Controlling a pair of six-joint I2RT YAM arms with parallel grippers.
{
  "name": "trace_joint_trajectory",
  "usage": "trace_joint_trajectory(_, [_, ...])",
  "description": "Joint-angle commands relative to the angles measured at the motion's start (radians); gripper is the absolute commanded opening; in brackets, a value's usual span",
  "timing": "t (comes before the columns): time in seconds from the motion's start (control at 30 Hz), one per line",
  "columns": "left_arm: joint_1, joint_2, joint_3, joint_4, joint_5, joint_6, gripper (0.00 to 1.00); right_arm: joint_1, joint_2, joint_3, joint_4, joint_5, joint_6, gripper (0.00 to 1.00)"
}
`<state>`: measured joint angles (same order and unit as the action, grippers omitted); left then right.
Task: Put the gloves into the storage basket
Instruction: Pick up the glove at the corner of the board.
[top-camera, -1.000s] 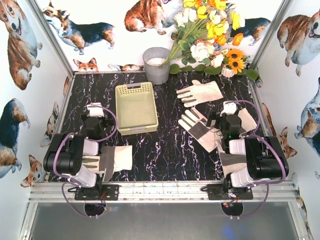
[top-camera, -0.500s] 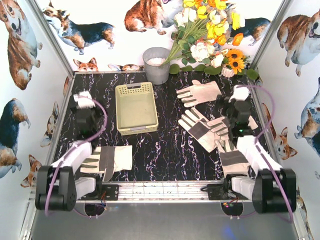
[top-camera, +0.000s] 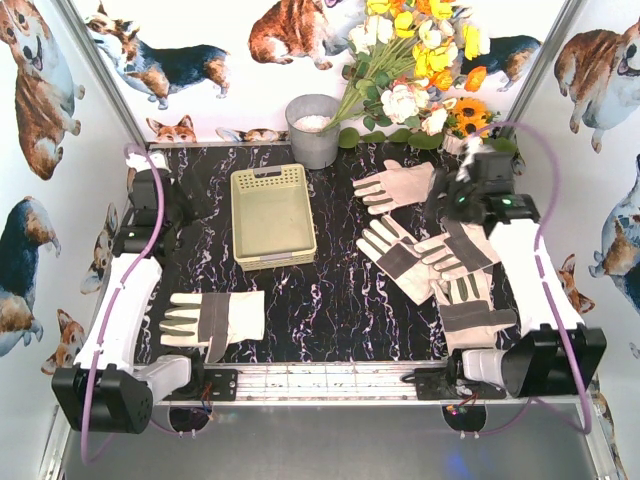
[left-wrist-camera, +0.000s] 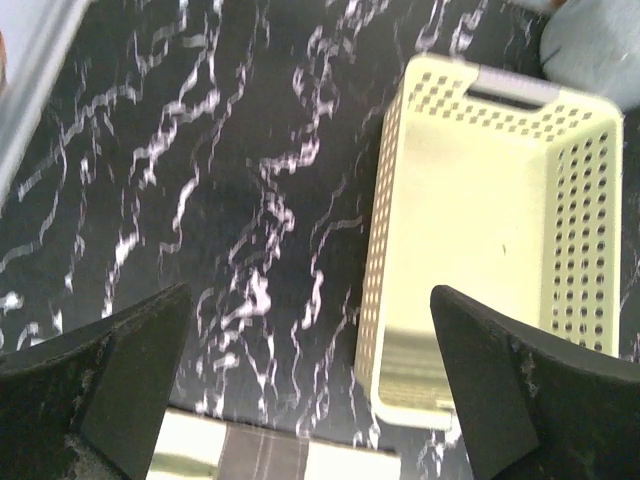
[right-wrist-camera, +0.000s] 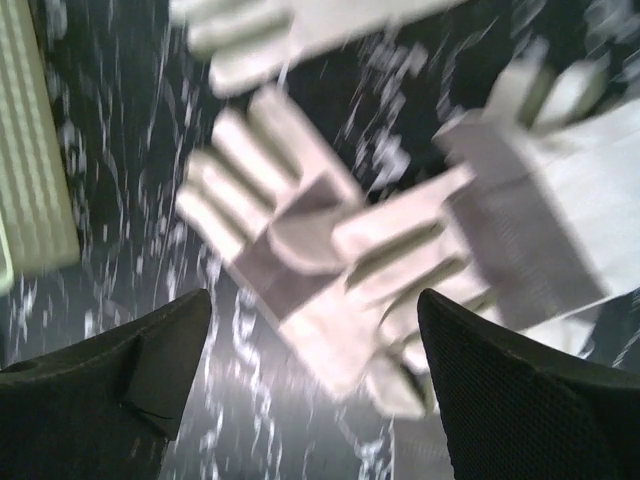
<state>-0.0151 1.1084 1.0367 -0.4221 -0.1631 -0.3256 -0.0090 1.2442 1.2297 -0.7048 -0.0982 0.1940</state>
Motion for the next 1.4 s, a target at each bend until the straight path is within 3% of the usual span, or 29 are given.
trace_joint_trajectory(0.0, [0.011,-0.025,0.070,-0.320,0.007,-0.180,1.00,0.094,0.028,0.064,-0.292,-0.110,-0.060,0.85])
trace_joint_trajectory(0.1, [0.011,-0.036,0.051,-0.534,-0.027,-0.331,1.00,0.118,-0.005,0.039,-0.292,-0.144,0.024,0.84])
trace_joint_trajectory(0.2, [0.011,-0.096,-0.033,-0.629,-0.058,-0.450,1.00,0.120,-0.064,-0.020,-0.227,-0.173,0.143,0.84])
trace_joint_trajectory(0.37, [0.012,-0.147,-0.159,-0.636,-0.066,-0.630,1.00,0.121,-0.098,-0.086,-0.150,-0.198,0.292,0.84])
trace_joint_trajectory(0.7, [0.011,0.001,-0.272,-0.447,-0.034,-0.835,0.83,0.122,-0.043,-0.053,-0.108,-0.185,0.360,0.82])
trace_joint_trajectory(1.13, [0.011,0.216,-0.374,-0.305,-0.028,-0.859,0.69,0.127,-0.120,-0.139,-0.122,-0.152,0.438,0.80])
trace_joint_trajectory(1.37, [0.011,0.273,-0.417,-0.291,-0.066,-0.814,0.43,0.129,-0.112,-0.128,-0.125,-0.155,0.450,0.80])
